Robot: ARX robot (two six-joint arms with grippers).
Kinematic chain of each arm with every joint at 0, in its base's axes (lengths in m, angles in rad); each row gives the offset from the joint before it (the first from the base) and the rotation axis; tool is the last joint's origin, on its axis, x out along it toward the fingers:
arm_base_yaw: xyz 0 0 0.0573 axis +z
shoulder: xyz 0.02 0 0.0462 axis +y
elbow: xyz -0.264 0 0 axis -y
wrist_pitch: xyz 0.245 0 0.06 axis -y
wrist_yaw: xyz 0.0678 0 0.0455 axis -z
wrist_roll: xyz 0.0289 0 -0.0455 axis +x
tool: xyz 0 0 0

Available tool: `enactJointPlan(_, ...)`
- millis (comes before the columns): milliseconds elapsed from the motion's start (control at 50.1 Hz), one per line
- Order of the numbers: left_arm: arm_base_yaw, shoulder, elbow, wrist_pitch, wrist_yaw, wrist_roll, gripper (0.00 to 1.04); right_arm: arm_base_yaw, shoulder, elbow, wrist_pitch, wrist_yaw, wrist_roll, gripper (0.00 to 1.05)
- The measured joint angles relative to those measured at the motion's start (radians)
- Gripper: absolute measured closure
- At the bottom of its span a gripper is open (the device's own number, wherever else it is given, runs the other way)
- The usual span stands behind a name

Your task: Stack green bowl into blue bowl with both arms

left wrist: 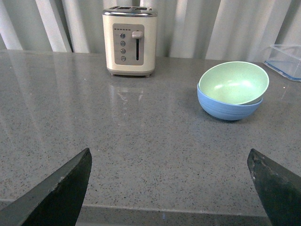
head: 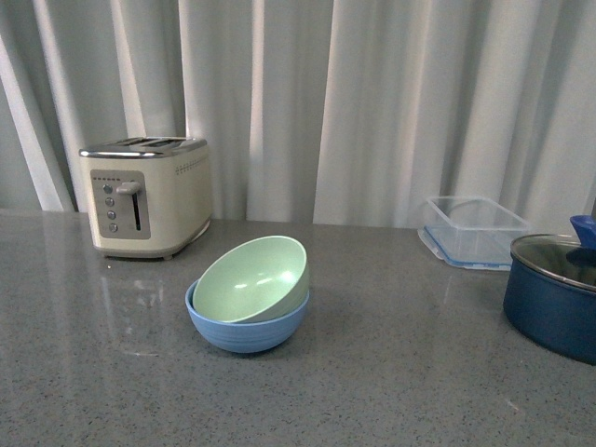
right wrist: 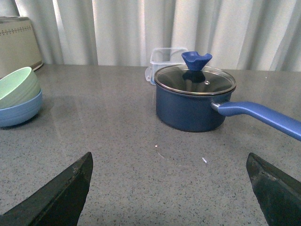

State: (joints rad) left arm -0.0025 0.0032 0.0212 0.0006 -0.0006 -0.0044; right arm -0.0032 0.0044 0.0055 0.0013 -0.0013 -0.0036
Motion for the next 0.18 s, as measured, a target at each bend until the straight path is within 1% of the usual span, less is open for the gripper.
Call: enactJointPlan(180,0.0,0.0,0.0,0.0,0.0,0.0,0.07,0.0,0.0,0.0,0.0,0.0,0.0,0.1)
